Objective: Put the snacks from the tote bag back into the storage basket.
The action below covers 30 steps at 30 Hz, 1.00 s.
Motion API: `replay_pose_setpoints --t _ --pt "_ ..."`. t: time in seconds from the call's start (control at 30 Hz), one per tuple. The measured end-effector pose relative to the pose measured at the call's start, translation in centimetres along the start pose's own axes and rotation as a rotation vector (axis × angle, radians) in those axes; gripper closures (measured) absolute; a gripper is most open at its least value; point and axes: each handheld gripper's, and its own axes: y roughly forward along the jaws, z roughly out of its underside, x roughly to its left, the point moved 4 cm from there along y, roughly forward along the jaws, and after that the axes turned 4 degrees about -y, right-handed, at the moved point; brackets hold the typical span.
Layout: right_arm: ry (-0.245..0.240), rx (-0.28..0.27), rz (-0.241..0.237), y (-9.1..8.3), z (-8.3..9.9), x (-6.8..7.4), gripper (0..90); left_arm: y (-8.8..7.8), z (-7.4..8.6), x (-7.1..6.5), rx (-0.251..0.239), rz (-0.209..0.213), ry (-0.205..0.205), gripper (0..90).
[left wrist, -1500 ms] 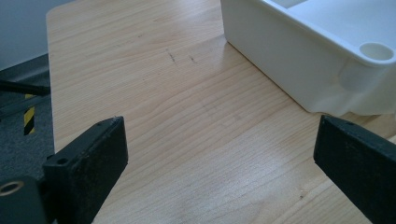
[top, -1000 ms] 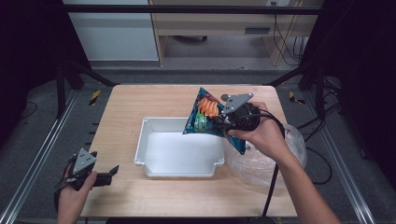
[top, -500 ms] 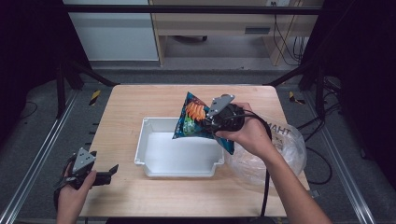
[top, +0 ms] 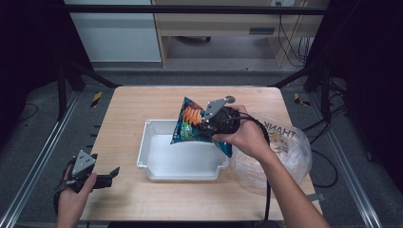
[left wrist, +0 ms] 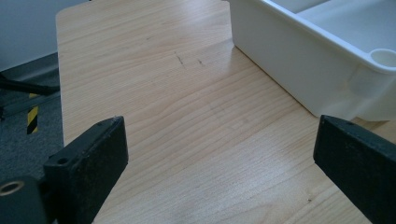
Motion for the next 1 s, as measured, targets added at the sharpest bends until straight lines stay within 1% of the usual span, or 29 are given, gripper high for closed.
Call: replay_pose_setpoints --t 0.17,0.3,0.47,0.5,0.67,1.0 --pt "-0.018 -0.005 -0.012 0.4 -0.6 0.2 43.2 0.0 0.0 -0.1 -0.001 -0.003 0.003 2.7" --pt "-0.037 -0.012 -0.027 0.8 -1.2 0.7 43.1 -0.1 0.0 -0.1 -0.002 -0.002 0.000 2.7" --pt "-0.043 -0.016 -0.041 1.0 -1.6 1.1 43.2 -0.1 0.0 0.1 -0.001 -0.004 0.000 2.7" --pt "-0.052 -0.016 -0.044 1.1 -1.7 1.2 43.2 -0.2 0.0 0.1 -0.002 -0.005 -0.002 2.7" --pt "-0.062 -0.013 -0.059 1.3 -2.1 1.5 43.2 -0.2 0.0 0.2 -0.004 -0.005 -0.003 2.7" --pt "-0.085 -0.014 -0.077 2.2 -2.8 2.2 43.2 -0.2 0.0 0.2 -0.004 -0.005 -0.004 2.7"
